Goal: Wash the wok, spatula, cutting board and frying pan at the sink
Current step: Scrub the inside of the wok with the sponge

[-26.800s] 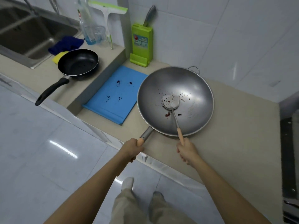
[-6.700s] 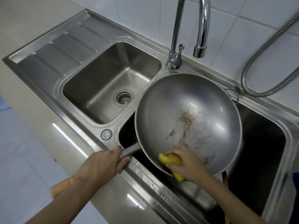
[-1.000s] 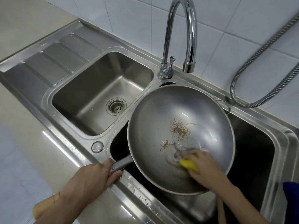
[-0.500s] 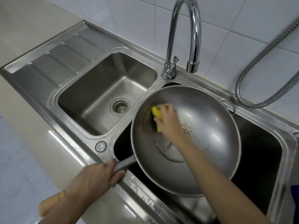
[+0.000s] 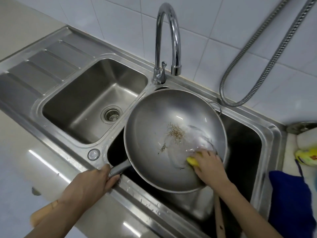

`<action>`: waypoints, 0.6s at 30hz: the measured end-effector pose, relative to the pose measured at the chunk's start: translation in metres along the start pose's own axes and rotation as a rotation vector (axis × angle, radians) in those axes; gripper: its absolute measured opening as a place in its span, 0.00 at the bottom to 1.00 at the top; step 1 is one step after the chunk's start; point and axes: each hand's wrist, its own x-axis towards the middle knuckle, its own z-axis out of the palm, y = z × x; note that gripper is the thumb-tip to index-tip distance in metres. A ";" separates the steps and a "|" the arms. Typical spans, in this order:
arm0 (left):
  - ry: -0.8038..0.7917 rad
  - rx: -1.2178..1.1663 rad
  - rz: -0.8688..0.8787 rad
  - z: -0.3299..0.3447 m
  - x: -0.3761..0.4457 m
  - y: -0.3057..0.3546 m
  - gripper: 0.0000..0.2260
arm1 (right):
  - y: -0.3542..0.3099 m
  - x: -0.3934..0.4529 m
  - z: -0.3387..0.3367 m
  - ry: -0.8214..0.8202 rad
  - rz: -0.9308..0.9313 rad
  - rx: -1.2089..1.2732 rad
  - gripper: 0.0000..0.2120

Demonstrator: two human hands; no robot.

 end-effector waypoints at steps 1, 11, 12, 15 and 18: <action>-0.005 -0.006 -0.001 -0.001 0.000 0.001 0.20 | 0.007 0.007 -0.002 0.015 0.050 -0.056 0.15; -0.066 -0.002 0.004 -0.008 0.000 0.002 0.21 | -0.085 0.032 -0.007 -0.230 -0.087 0.467 0.21; -0.077 0.016 0.003 -0.009 0.000 0.003 0.21 | -0.098 0.023 -0.006 -0.232 -0.102 0.514 0.22; -0.085 0.041 0.013 -0.013 -0.003 0.006 0.20 | -0.119 -0.011 -0.012 -0.161 -0.051 0.602 0.20; -0.093 0.034 0.023 -0.017 -0.004 0.007 0.20 | -0.111 -0.044 -0.019 -0.101 0.018 0.510 0.19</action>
